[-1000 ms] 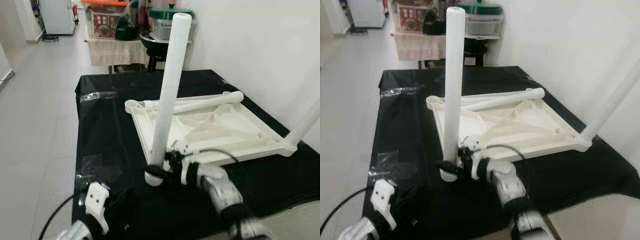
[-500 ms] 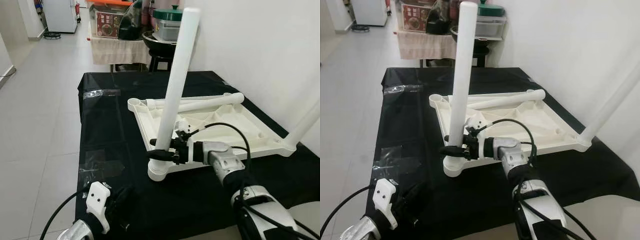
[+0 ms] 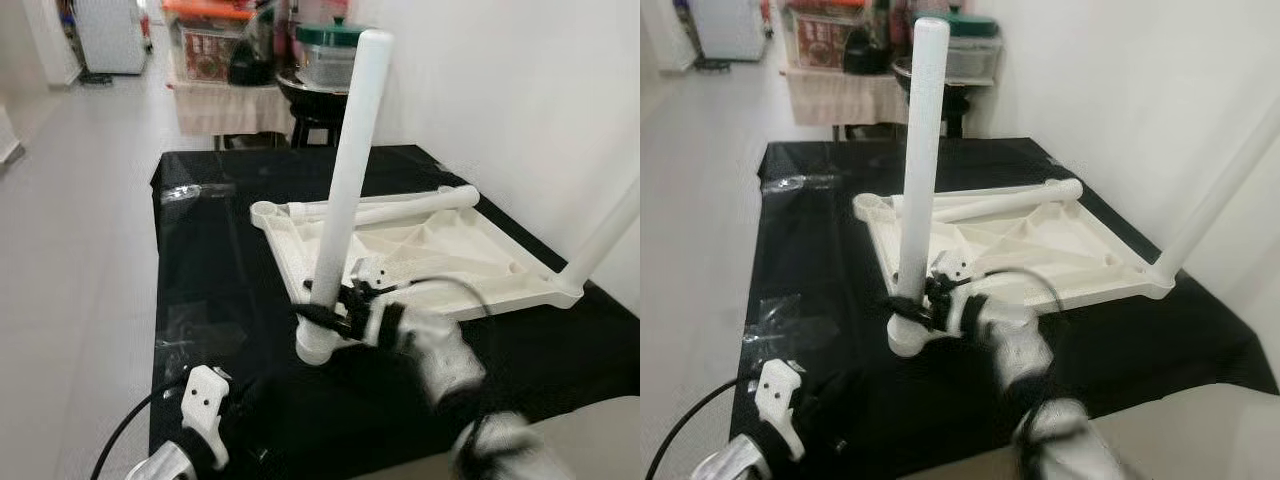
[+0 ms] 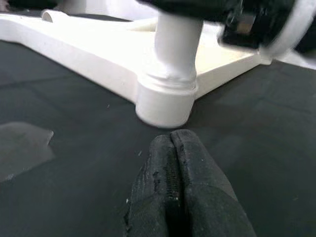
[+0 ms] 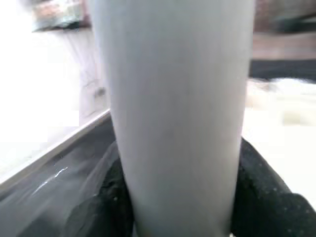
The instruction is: Building children table
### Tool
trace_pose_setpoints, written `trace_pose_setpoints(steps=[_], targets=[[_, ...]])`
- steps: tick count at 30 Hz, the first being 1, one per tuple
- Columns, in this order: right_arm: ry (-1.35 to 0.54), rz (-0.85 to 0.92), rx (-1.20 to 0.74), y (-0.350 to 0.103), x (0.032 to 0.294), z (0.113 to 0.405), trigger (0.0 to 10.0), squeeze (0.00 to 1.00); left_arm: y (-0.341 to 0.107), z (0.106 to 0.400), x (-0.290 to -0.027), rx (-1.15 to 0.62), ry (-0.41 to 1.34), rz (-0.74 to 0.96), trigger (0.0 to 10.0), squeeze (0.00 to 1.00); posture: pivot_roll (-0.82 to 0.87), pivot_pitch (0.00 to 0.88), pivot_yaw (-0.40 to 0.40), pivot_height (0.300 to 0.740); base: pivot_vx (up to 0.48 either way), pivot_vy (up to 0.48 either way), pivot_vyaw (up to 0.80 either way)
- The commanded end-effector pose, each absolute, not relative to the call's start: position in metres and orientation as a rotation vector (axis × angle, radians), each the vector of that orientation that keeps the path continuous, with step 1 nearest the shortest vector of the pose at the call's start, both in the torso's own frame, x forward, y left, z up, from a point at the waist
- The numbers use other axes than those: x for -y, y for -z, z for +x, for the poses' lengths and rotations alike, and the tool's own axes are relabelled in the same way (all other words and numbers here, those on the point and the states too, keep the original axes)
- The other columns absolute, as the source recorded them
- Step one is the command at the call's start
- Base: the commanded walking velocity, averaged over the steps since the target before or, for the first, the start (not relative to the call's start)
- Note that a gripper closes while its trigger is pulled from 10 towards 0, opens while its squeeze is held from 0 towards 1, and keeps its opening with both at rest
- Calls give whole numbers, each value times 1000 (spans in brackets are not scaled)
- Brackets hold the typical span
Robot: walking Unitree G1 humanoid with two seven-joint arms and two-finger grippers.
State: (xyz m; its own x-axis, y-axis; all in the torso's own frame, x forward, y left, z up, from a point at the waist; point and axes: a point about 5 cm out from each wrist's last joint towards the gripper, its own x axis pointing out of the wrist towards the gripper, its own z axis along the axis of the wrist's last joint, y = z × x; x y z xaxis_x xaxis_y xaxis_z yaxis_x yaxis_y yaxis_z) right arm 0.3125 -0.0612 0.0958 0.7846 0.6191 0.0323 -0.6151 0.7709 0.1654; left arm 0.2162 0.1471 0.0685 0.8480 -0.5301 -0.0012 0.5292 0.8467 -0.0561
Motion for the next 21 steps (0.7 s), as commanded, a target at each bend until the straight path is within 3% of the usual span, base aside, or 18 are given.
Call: trace_pose_setpoints(steps=[1, 5, 10, 11, 12, 14, 17, 18, 20, 21], targets=[[-661, 206, -237, -54, 45, 286, 0, 0, -70, 215, -146, -14, 565, -64, 10000, 0, 79, 0, -75, 740, 0, 0, 0], [-637, 159, -171, -67, 63, 307, 0, 0, -68, 215, -144, -26, 577, -65, 10000, 0, 69, 0, -88, 740, 0, 0, 0], [-627, 128, -187, -65, 67, 308, 0, 0, -69, 215, -144, -21, 566, -70, 10000, 0, 78, 0, -95, 740, 0, 0, 0], [-636, 141, -204, -65, 68, 309, 10000, 0, -69, 216, -144, -18, 558, -71, 10000, 0, 84, 0, -98, 740, 0, 0, 0], [-642, 139, -202, -74, 70, 309, 10000, 1000, -69, 216, -144, -16, 552, -72, 10000, 0, 85, 0, -95, 740, 0, 0, 0], [-655, 143, -194, -78, 70, 310, 10000, 1000, -69, 217, -144, -17, 553, -72, 10000, 0, 85, 0, -93, 740, 0, 0, 0], [-915, 72, -112, -102, 71, 314, 10000, 1000, -69, 218, -143, -19, 557, -71, 10000, 0, 87, 0, -88, 740, 0, 0, 0], [-1053, 19, -71, -117, 75, 320, 10000, 145, -69, 219, -143, -21, 559, -70, 10000, 0, 89, 0, -88, 740, 0, 0, 0], [-1138, -17, -48, -127, 79, 324, 10000, 145, -69, 220, -143, -21, 560, -70, 10000, 0, 91, 0, -88, 740, 0, 0, 0], [-1199, -43, -43, -136, 83, 332, 10000, 0, -69, 221, -143, -22, 561, -69, 10000, 0, 100, 0, -90, 740, 0, 0, 0]])
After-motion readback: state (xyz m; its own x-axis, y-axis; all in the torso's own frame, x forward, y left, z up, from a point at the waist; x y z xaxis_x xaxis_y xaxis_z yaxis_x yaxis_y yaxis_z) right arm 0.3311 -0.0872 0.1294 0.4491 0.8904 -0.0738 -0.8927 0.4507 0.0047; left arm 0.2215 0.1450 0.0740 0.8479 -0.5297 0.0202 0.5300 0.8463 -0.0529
